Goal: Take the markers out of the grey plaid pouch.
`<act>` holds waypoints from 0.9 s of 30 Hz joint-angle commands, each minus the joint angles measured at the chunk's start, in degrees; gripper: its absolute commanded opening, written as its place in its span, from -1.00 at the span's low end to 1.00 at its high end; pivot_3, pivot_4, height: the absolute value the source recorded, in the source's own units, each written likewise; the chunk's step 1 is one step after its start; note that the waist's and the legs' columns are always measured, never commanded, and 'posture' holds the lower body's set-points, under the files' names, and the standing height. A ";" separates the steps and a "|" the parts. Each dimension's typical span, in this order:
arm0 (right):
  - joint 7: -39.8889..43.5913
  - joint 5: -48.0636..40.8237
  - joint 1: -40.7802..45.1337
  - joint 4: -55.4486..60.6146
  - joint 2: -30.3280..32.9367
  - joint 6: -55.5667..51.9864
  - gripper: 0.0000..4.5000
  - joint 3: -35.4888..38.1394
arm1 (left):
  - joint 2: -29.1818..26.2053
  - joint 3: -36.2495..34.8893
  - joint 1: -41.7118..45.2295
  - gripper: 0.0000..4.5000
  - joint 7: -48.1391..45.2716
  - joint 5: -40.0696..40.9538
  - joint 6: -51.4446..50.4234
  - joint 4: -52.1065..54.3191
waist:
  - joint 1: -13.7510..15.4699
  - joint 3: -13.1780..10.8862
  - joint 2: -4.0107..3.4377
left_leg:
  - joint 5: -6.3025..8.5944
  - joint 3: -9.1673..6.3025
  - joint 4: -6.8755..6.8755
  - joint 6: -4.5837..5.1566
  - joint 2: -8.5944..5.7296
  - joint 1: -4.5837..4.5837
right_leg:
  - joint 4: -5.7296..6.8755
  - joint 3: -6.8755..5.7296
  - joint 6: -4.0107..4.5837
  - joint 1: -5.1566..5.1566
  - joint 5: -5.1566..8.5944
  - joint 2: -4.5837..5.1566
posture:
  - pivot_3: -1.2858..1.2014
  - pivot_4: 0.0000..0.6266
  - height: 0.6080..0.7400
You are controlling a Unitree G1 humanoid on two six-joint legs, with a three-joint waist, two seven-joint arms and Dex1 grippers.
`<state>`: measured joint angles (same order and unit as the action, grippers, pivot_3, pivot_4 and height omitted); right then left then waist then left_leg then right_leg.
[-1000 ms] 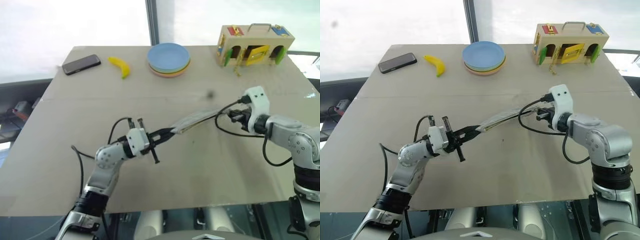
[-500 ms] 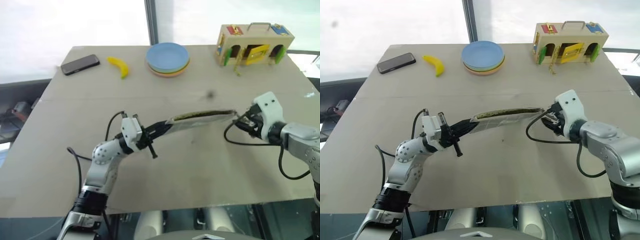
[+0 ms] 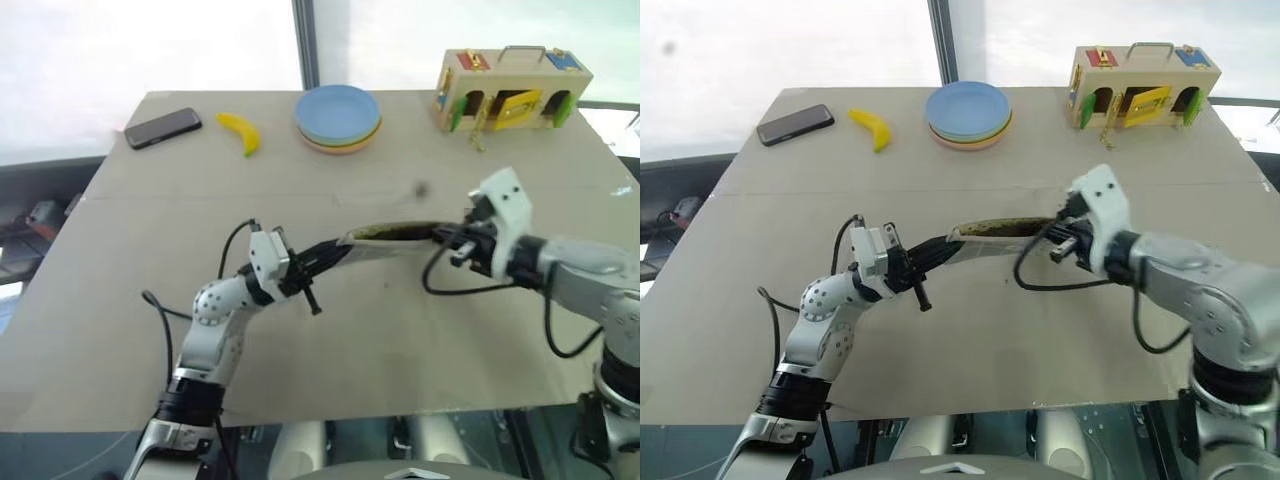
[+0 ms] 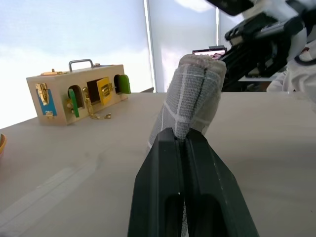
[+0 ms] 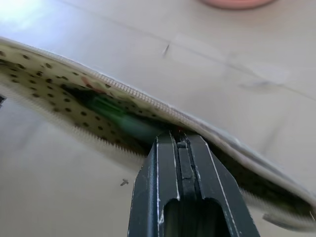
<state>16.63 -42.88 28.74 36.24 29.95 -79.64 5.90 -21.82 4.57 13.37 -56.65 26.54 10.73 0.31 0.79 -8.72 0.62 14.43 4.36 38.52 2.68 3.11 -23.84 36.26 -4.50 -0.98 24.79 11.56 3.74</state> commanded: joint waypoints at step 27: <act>18.72 47.07 15.37 -20.32 4.00 41.41 -0.88 -51.02 | 2.66 -8.08 -8.71 -1.00 3.32 22.84 -34.18 8.73 | -1.57 0.01 0.08 | -0.02 0.07 -0.07 -0.03 -0.03 0.07 | -0.13 0.05 -0.33 -0.01 -0.03 -0.07 | 0.03 -0.52 1.00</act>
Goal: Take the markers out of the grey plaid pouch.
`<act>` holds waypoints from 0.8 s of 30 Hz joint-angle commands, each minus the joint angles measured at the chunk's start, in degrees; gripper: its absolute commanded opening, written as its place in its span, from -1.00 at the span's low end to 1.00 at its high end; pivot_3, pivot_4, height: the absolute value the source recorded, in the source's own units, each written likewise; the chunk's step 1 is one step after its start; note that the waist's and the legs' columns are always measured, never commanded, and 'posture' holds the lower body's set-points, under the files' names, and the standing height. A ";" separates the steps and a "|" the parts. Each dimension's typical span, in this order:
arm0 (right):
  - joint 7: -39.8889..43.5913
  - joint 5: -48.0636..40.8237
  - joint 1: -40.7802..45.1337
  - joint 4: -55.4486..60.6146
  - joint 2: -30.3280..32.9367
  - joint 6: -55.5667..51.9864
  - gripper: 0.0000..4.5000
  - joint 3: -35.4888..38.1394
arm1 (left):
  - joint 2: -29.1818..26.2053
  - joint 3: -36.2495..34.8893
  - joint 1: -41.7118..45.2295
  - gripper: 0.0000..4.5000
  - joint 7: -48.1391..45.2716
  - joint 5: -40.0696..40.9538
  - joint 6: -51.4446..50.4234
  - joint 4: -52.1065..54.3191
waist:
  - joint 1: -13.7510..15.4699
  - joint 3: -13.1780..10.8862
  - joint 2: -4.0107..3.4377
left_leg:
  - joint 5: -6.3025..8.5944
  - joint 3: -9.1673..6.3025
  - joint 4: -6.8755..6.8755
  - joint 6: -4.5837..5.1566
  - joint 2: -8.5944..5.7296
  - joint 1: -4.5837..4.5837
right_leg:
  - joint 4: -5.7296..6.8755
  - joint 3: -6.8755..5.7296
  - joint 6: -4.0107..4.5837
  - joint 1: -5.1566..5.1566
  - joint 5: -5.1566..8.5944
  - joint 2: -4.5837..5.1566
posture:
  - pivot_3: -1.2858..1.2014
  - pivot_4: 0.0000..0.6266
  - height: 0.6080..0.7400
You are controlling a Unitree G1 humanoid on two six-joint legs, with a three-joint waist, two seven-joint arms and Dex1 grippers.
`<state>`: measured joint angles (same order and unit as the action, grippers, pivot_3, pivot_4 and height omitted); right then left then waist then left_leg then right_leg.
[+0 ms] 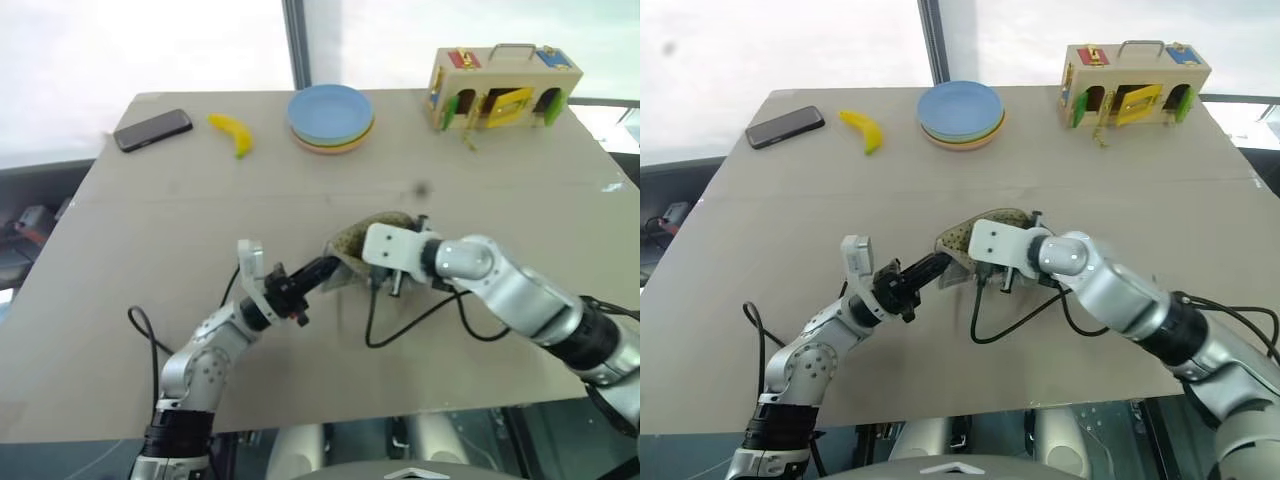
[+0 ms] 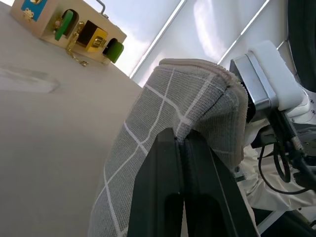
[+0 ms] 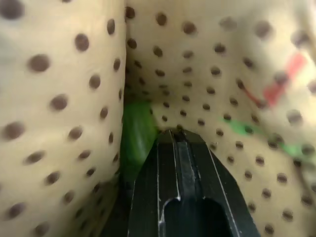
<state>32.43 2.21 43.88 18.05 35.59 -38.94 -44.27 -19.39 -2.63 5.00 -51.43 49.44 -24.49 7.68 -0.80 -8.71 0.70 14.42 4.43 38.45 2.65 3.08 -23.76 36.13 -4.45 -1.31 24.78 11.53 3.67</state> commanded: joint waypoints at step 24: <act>13.08 -6.05 -3.56 13.21 -2.68 -18.71 -0.93 19.73 | 0.94 0.70 -3.31 -1.00 -7.74 -13.95 17.02 0.07 | 0.42 -0.01 0.00 | 0.01 -0.10 -0.01 0.00 0.07 -0.06 | -0.03 -0.13 0.44 0.00 -0.01 0.08 | 0.03 -0.52 1.00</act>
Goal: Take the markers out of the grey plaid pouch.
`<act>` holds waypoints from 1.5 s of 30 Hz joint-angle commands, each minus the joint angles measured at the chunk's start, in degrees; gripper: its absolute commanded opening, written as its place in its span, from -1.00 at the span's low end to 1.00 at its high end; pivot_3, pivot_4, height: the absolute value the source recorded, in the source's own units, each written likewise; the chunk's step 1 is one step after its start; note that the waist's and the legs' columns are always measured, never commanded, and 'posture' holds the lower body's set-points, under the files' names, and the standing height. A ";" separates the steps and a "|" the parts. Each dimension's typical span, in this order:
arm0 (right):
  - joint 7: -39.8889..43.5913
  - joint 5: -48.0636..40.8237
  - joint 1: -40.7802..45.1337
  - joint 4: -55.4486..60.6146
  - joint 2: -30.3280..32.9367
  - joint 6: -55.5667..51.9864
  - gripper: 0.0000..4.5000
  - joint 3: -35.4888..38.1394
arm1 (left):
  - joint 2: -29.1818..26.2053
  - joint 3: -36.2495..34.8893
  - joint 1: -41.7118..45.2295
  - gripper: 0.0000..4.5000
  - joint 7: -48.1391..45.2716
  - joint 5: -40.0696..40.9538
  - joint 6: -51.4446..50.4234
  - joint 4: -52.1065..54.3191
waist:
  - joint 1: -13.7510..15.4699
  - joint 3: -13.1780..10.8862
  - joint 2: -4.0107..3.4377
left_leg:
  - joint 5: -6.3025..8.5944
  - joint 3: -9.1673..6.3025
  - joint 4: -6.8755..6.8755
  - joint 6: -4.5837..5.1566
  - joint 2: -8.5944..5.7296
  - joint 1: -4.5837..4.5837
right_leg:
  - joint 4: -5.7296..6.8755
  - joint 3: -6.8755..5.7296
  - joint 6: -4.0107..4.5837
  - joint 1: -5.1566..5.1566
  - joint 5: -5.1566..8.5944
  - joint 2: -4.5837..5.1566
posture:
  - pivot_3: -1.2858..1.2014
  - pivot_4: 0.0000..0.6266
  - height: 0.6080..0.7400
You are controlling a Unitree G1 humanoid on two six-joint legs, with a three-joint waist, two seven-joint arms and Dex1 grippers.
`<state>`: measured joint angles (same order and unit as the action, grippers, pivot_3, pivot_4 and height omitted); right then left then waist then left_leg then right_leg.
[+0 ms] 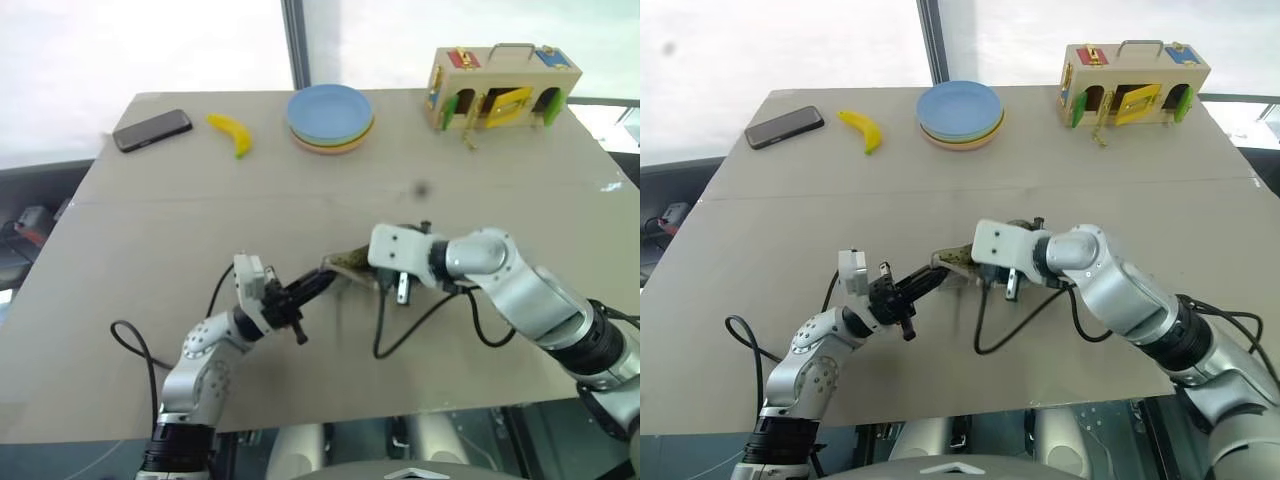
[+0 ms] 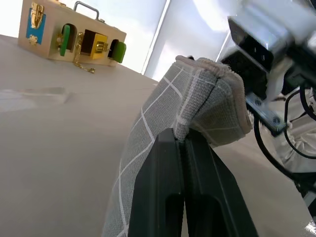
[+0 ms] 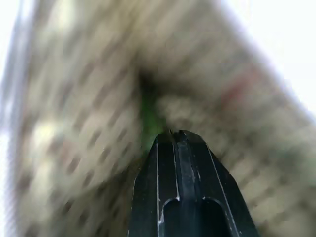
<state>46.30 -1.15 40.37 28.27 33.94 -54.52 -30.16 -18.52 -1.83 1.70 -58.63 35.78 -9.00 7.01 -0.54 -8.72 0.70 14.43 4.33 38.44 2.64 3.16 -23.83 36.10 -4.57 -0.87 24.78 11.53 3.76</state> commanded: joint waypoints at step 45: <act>-4.28 -5.68 -6.55 8.85 8.38 1.80 0.97 3.17 | 1.59 1.45 -4.95 -1.00 -1.72 -2.44 6.51 2.73 | -0.11 -0.01 0.00 | 0.01 -0.02 -0.05 0.01 0.00 -0.01 | -0.10 -0.05 -0.19 0.01 0.13 0.06 | 0.03 -0.52 1.00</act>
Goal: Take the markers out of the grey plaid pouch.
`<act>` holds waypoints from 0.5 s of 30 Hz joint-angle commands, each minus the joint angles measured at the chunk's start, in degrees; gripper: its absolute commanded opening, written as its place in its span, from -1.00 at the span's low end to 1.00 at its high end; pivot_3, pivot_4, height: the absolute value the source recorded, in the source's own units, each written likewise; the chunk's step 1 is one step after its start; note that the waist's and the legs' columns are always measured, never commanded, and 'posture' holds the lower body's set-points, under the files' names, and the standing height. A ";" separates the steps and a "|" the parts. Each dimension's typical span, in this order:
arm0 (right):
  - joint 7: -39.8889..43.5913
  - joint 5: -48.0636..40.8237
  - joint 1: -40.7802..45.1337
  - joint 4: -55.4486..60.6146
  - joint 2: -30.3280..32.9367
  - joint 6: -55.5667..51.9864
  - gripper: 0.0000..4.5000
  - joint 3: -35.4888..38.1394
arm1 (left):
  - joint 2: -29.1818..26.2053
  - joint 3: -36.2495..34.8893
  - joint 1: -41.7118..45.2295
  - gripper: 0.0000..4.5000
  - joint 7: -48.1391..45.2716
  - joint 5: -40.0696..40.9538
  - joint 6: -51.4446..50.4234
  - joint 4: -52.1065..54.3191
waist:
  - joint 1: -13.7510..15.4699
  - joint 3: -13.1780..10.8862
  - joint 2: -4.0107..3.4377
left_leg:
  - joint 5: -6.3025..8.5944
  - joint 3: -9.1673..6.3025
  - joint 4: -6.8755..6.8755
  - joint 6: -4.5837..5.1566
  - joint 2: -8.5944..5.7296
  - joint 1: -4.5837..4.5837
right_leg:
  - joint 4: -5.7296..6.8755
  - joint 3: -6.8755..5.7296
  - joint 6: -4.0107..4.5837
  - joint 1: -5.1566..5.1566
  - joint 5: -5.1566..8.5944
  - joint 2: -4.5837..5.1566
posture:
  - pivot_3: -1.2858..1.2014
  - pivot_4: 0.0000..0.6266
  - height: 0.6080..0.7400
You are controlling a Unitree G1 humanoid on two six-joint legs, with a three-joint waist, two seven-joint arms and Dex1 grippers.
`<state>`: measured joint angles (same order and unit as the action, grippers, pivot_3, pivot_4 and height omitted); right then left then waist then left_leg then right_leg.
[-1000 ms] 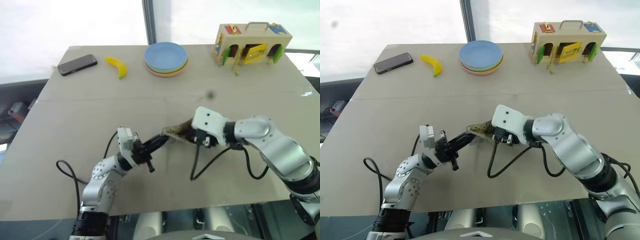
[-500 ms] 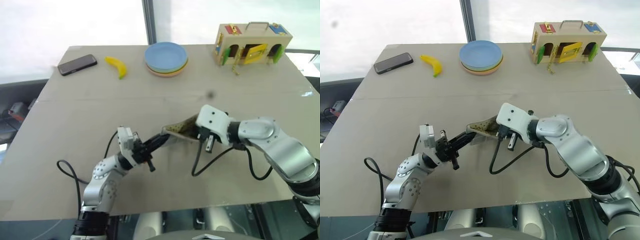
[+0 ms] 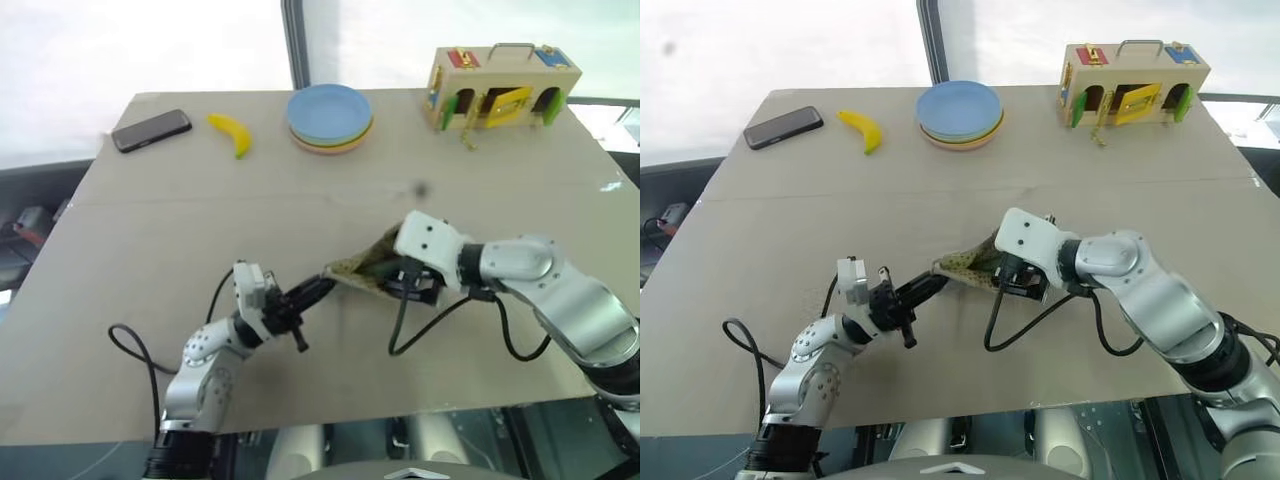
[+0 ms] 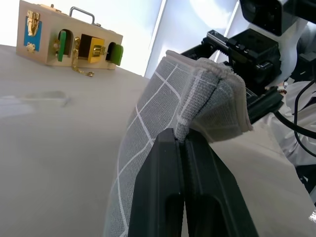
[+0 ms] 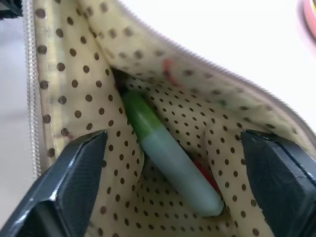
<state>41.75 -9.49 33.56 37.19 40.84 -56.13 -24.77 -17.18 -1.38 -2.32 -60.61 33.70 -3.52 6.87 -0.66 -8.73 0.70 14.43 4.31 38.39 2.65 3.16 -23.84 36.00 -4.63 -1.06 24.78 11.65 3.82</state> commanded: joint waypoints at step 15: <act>-1.69 20.61 4.03 -23.91 -9.00 25.47 0.97 -15.40 | 0.10 0.50 2.41 -1.00 -0.46 1.07 -0.02 -1.68 | 0.03 0.01 0.00 | -0.01 0.03 0.02 0.00 0.00 0.02 | 0.02 -0.02 0.00 -0.01 -0.01 -0.09 | 0.03 -0.52 1.00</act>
<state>40.80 9.29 37.93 14.65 32.62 -33.88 -39.56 -17.13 -0.16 -1.02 -60.76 33.43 -3.57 4.51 -0.63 -8.72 0.70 14.43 4.36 38.42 2.65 3.15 -23.82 36.02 -4.63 -1.07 24.77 11.64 3.74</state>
